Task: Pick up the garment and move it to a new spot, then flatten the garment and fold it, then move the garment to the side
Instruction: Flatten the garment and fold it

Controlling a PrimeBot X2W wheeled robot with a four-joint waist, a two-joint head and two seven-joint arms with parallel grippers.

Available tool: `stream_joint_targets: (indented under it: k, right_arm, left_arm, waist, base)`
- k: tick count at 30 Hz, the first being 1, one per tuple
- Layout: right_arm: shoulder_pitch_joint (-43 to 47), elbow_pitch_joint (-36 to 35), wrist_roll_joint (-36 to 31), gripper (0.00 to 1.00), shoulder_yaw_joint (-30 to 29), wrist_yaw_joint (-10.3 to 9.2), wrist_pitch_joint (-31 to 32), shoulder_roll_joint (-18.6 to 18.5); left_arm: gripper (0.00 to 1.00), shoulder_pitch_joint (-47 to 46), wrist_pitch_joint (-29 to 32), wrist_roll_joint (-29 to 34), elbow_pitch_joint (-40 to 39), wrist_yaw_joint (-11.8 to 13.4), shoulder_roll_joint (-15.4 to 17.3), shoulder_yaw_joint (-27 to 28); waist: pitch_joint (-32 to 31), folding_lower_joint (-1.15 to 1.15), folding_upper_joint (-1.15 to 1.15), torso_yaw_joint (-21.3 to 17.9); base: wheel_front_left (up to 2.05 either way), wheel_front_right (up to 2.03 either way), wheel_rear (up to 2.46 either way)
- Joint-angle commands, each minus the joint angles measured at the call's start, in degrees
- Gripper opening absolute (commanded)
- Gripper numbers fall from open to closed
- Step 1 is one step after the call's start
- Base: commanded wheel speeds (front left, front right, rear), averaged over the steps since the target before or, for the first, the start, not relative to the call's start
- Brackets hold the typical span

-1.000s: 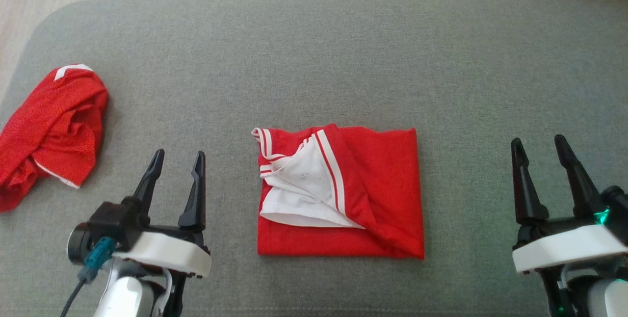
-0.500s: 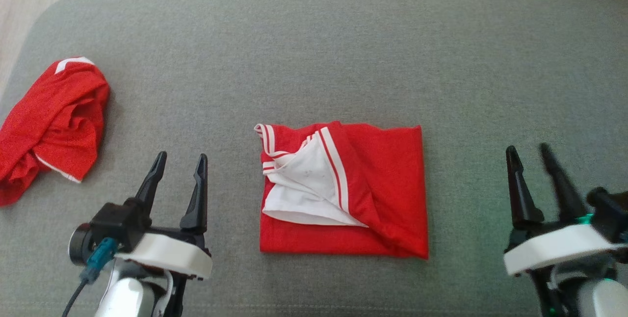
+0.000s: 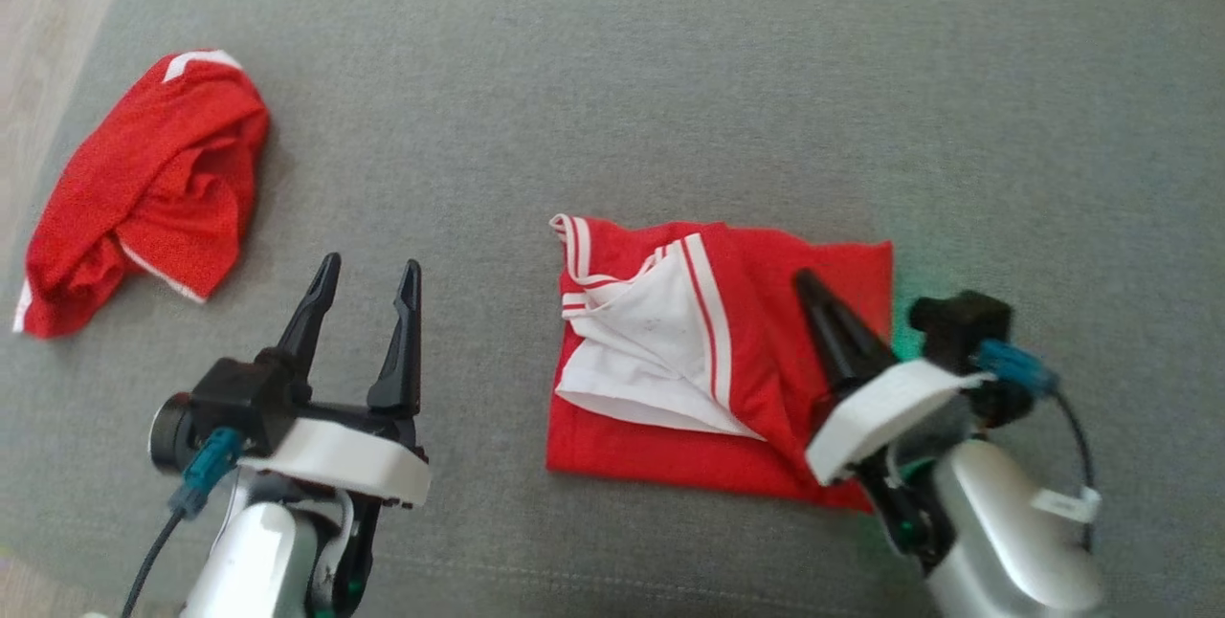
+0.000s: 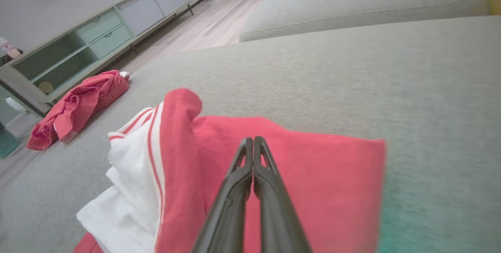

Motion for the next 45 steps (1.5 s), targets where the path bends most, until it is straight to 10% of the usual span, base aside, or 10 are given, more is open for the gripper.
stream_joint_targets:
  k: [1, 16, 25, 26, 28, 37, 45]
  right_arm:
    - [-3.1, 1.5, 1.3, 0.00, 3.3, 0.39, -1.3, 0.7]
    - [-6.1, 5.8, 8.9, 0.00, 22.6, 0.39, -5.0, 1.1]
    - [-4.3, -1.1, 7.9, 0.00, 13.8, 0.39, -9.0, -0.6]
    - [-3.8, -2.0, 7.1, 0.09, 11.3, 0.39, -9.3, -0.8]
    - [-2.7, -3.8, 5.3, 1.00, 5.9, 0.39, -9.6, -1.1]
    - [5.8, -14.9, -5.1, 1.00, -13.0, 0.39, -5.7, -1.3]
    - [14.3, -24.4, -8.2, 1.00, -17.1, 0.39, -0.7, -0.3]
  left_arm:
    - [1.00, -2.9, -0.7, -0.3, -1.4, -0.2, 0.4, 1.8]
    - [1.00, -3.7, -1.6, -0.2, -0.3, 0.0, -0.1, 2.0]
    - [1.00, -3.0, -1.7, -0.1, -0.4, 0.2, 0.6, 2.6]
    - [1.00, -2.8, -1.7, -0.1, -0.6, 0.4, 0.7, 2.7]
    - [1.00, -2.4, -1.7, -0.1, -0.8, 0.6, 0.9, 3.0]
    - [1.00, 0.4, -1.2, -0.6, -1.9, 1.8, 2.5, 4.1]
    - [1.00, 4.0, -0.4, -0.9, -3.2, 2.3, 3.2, 3.7]
  waist:
    - [0.7, 0.00, 0.00, 1.0]
    - [1.9, 0.00, 0.00, 1.4]
    - [0.5, 0.00, 0.00, -1.3]
    - [0.3, 0.00, 0.00, -1.7]
    - [-0.3, 0.00, 0.00, -2.5]
    - [-4.2, 0.00, 0.00, -5.1]
    - [-7.4, 0.00, 0.00, -5.6]
  base:
    - [0.00, 0.00, 0.00]
    - [0.00, 0.00, 0.00]
    - [0.00, 0.00, 0.00]
    - [0.00, 0.00, 0.00]
    - [0.00, 0.00, 0.00]
    - [0.00, 0.00, 0.00]
    - [0.00, 0.00, 0.00]
